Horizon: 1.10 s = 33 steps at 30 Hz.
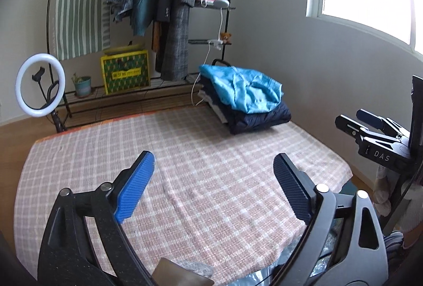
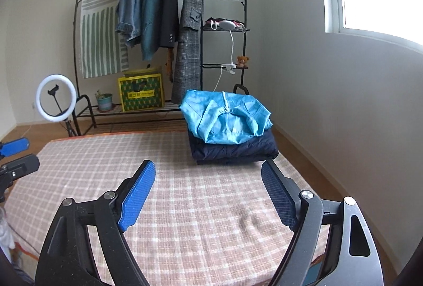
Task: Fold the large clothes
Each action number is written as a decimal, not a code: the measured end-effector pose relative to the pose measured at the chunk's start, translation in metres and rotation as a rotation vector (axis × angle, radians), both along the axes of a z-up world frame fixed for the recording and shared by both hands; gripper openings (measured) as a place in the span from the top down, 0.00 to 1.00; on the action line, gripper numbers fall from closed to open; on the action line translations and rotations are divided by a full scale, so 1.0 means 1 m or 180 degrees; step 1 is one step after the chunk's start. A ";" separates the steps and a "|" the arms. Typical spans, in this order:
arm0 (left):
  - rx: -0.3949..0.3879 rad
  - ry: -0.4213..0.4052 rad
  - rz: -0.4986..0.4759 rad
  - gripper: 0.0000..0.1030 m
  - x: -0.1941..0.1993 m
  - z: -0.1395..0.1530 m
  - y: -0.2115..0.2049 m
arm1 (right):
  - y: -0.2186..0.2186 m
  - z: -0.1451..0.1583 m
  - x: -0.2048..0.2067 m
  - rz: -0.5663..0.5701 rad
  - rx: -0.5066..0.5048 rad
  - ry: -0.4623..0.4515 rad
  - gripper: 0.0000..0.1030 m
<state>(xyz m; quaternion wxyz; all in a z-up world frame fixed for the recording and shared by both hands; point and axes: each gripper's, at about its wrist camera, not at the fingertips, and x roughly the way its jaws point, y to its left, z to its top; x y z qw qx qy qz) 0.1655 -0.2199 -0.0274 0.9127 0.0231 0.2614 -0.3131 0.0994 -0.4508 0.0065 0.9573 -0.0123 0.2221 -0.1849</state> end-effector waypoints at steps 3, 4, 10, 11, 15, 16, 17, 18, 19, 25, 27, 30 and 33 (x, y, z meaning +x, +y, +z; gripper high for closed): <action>0.0027 -0.0048 0.0084 0.00 0.002 -0.006 0.002 | -0.002 -0.012 0.005 -0.0038 -0.0018 -0.0034 0.17; 0.0029 -0.0054 0.0102 0.00 0.003 -0.009 0.002 | -0.003 -0.015 0.006 -0.0045 -0.0020 -0.0037 0.17; 0.0170 0.0086 0.0158 0.00 0.010 -0.025 -0.003 | -0.010 -0.036 0.017 -0.0010 0.0124 0.0132 0.13; 0.0199 0.0086 0.0156 0.00 0.010 -0.027 -0.004 | -0.010 -0.036 0.018 0.0007 0.0134 0.0152 0.13; 0.0284 0.0091 0.0147 0.00 0.009 -0.035 -0.007 | -0.012 -0.038 0.022 -0.0036 0.0105 0.0123 0.13; 0.0295 0.0090 0.0143 0.00 0.010 -0.037 -0.008 | -0.013 -0.038 0.023 -0.0035 0.0126 0.0123 0.13; 0.0304 0.0091 0.0141 0.00 0.010 -0.037 -0.008 | -0.014 -0.037 0.024 -0.0036 0.0166 0.0122 0.13; 0.0319 0.0106 0.0132 0.00 0.010 -0.039 -0.008 | -0.015 -0.039 0.026 -0.0032 0.0199 0.0126 0.13; 0.0326 0.0125 0.0117 0.00 0.011 -0.041 -0.009 | -0.016 -0.040 0.027 -0.0032 0.0234 0.0130 0.13; 0.0326 0.0150 0.0111 0.00 0.011 -0.043 -0.007 | -0.012 -0.044 0.034 0.0010 0.0172 0.0192 0.13; 0.0305 0.0146 0.0117 0.00 0.010 -0.043 -0.006 | -0.011 -0.045 0.035 0.0020 0.0163 0.0203 0.13; 0.0276 0.0146 0.0137 0.00 0.010 -0.042 -0.004 | -0.011 -0.045 0.036 0.0022 0.0174 0.0197 0.13; 0.0260 0.0146 0.0143 0.00 0.009 -0.041 -0.002 | -0.011 -0.046 0.036 0.0016 0.0190 0.0188 0.13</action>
